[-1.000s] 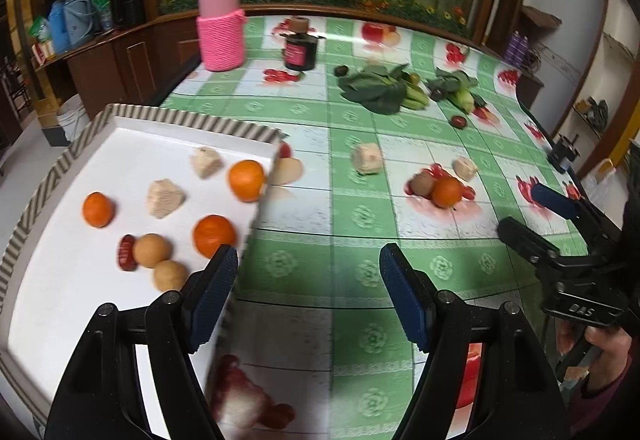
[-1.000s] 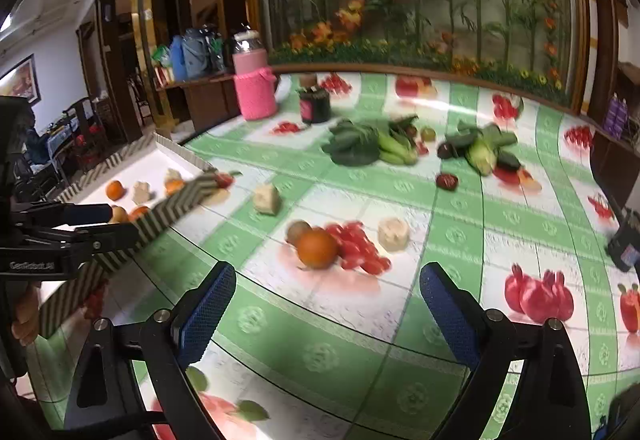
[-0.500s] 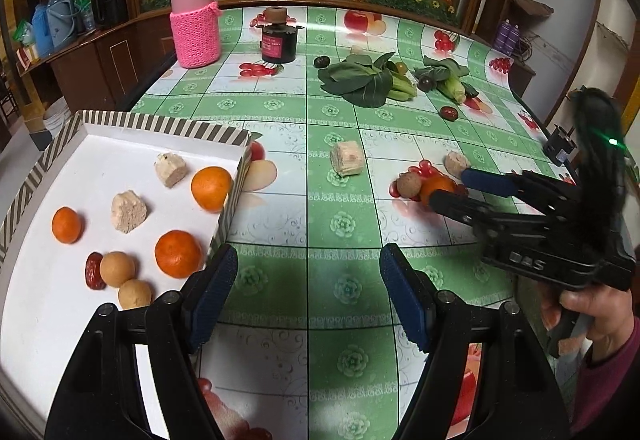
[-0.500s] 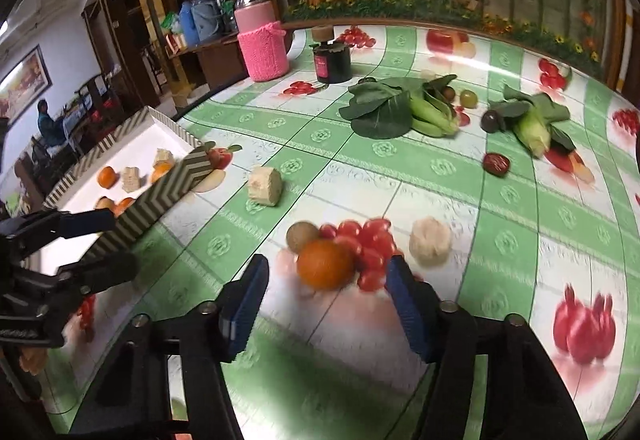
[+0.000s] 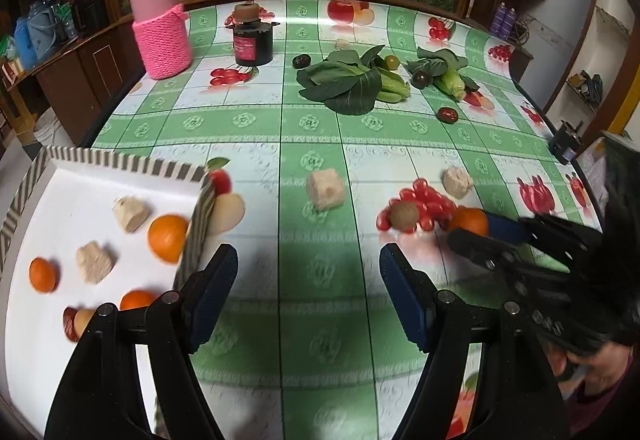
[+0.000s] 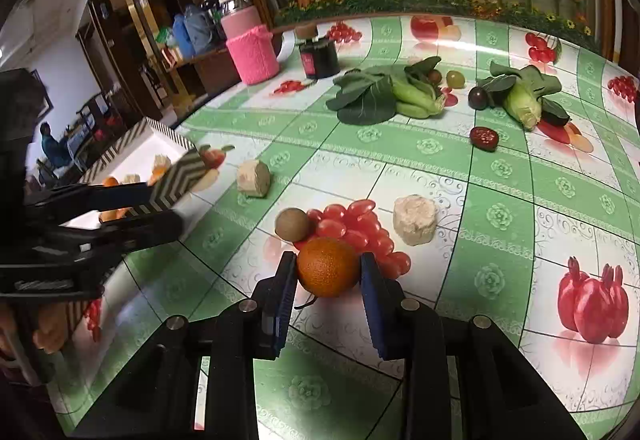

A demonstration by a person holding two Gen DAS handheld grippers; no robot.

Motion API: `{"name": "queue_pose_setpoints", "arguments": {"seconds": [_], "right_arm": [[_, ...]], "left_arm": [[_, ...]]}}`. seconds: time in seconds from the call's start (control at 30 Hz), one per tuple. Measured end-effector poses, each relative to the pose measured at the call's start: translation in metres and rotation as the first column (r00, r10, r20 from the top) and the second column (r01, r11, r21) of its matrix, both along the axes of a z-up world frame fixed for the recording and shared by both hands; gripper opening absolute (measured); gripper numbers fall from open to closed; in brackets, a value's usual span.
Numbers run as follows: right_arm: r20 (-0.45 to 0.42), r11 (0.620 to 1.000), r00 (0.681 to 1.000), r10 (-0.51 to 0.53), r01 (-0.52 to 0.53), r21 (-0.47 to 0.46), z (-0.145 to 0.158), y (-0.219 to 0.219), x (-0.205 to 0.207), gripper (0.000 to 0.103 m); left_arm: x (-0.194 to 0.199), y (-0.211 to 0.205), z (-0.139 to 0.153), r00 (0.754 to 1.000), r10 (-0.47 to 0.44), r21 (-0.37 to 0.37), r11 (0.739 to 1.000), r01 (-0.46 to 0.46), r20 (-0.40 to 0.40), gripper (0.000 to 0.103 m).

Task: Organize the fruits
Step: 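Grasp a beige cube with the left tool while the right tool grasps an orange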

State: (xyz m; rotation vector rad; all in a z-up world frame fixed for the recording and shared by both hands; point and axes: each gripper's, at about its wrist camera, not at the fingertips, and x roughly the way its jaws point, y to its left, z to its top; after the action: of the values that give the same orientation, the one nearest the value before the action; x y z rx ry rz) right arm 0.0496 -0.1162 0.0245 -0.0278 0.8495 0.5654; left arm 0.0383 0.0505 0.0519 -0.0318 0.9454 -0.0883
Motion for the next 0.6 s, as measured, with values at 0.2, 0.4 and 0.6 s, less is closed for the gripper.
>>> {"name": "queue_pose_setpoints", "arguments": {"seconds": [0.2,0.4,0.6], "right_arm": [[-0.004,1.000,1.000,-0.012,0.012,0.024,0.001,-0.005,0.002,0.032],[-0.023,0.999,1.000,0.021,-0.020,0.025,-0.003,-0.002,0.002,0.032],[-0.015,0.999,1.000,0.019,-0.019,0.036,-0.001,-0.003,0.000,0.032]], "left_arm": [[0.030,-0.005,-0.003,1.000,0.015,-0.003,1.000,-0.016,-0.021,0.073],[0.055,-0.011,-0.015,0.998,0.015,0.002,1.000,-0.015,-0.058,0.073],[0.068,-0.016,-0.026,0.997,0.008,0.010,1.000,-0.007,-0.081,0.045]]}}
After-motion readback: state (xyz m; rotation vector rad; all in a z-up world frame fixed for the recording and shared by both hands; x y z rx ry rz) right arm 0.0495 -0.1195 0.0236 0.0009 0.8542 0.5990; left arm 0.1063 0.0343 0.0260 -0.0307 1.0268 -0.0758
